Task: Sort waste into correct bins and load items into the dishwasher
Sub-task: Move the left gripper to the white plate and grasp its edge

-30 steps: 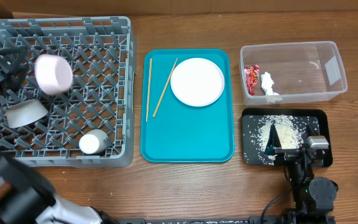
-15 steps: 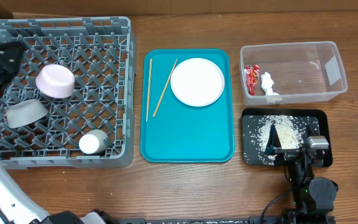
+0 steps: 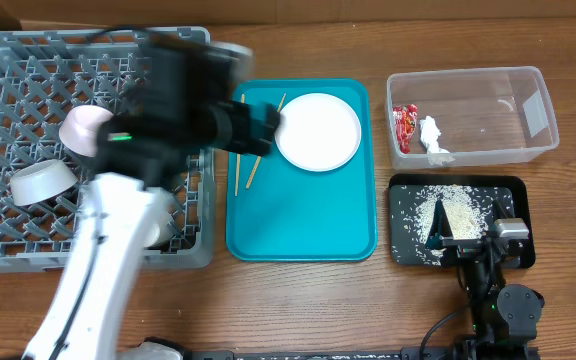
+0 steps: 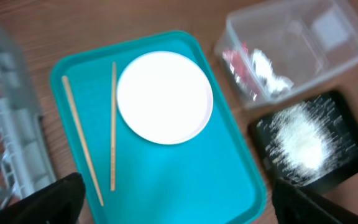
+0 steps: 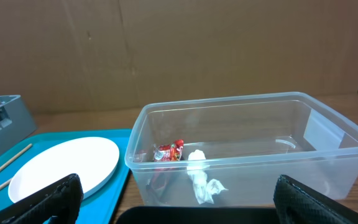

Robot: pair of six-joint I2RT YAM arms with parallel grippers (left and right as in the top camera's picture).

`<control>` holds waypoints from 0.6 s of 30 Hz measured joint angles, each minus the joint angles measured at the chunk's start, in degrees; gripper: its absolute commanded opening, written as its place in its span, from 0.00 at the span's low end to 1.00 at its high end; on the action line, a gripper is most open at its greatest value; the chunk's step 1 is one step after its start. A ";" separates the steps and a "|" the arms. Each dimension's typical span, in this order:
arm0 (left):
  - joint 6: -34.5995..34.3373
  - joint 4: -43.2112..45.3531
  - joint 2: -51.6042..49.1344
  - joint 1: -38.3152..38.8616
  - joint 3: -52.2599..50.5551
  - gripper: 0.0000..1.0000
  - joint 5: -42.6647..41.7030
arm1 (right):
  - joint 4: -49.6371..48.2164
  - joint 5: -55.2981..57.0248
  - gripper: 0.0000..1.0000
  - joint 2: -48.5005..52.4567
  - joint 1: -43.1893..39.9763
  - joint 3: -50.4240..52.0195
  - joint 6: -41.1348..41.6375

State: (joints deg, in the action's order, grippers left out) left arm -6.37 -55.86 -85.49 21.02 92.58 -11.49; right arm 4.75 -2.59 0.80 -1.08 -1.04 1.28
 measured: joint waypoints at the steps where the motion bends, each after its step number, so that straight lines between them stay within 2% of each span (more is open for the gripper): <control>1: 0.20 0.35 -1.38 2.36 0.00 0.89 1.95 | 0.02 -0.02 1.00 0.00 0.00 0.00 -0.02; 2: 0.39 1.03 -3.76 5.25 0.00 0.85 4.28 | 0.00 -0.02 1.00 0.00 0.00 0.00 0.00; 5: 0.94 2.08 -10.82 9.68 0.02 0.80 8.11 | 0.00 0.00 1.00 0.00 -0.02 0.00 -0.02; 8: 0.87 5.29 -18.38 11.69 -0.02 0.81 9.62 | 0.00 0.02 1.00 0.00 0.00 0.00 0.00; 9: 1.27 6.78 -20.50 12.04 -0.02 0.85 9.73 | 0.02 0.00 1.00 0.00 0.00 0.00 -0.02; 13: 6.62 11.08 -27.41 12.76 -0.07 0.85 9.55 | 0.00 0.00 1.00 0.00 0.00 0.00 0.00; 16: 10.56 11.63 -30.73 13.11 -0.07 0.78 9.42 | 0.00 0.00 1.00 0.00 0.00 0.00 0.00; 18: 12.81 11.78 -32.76 13.25 -0.07 0.64 9.09 | 0.00 0.00 1.00 0.00 0.00 0.00 -0.02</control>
State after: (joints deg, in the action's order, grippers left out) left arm 6.44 -44.07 -118.26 34.26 92.51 -2.39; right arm 4.75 -2.59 0.80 -1.08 -1.04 1.26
